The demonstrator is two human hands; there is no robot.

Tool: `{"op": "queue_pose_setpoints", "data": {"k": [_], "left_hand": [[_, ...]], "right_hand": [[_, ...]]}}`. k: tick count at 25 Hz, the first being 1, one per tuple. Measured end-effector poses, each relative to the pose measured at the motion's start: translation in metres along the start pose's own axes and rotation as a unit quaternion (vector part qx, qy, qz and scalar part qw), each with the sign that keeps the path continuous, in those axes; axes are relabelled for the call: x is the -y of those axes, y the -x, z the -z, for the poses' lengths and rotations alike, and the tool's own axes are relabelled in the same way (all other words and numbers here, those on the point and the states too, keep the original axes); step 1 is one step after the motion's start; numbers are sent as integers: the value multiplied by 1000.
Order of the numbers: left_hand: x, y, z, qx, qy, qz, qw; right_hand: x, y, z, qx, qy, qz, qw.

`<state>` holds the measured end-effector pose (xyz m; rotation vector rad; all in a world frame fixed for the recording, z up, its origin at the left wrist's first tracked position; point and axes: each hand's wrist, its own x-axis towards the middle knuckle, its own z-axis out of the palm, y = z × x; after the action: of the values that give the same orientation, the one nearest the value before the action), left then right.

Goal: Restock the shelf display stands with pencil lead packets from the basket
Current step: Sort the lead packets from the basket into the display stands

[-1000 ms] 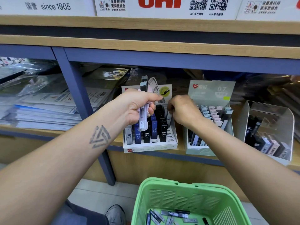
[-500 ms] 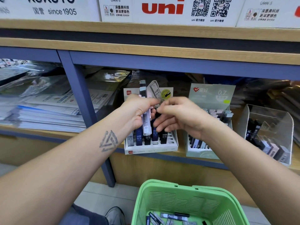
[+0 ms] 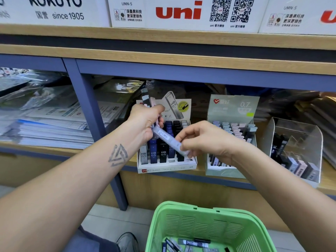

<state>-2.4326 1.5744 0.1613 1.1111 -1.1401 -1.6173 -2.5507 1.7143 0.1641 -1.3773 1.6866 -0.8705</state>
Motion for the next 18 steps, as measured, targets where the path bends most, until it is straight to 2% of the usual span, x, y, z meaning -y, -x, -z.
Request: {"op": "queue_pose_setpoints", "data": {"k": [2, 4, 7, 13, 18], "left_hand": [[-2, 2, 1, 11, -13, 4, 1000], [-4, 5, 1, 23, -31, 3, 999], [-5, 8, 0, 43, -41, 8, 998], [-5, 11, -7, 72, -53, 16, 996], [-4, 11, -14, 88, -55, 24, 994]], "right_hand": [[-2, -3, 16, -43, -33, -16, 998], [-2, -5, 30, -53, -73, -21, 996], [0, -9, 48, -94, -57, 21, 994], [6, -22, 61, -151, 63, 26, 986], [10, -26, 64, -136, 202, 15, 970]]}}
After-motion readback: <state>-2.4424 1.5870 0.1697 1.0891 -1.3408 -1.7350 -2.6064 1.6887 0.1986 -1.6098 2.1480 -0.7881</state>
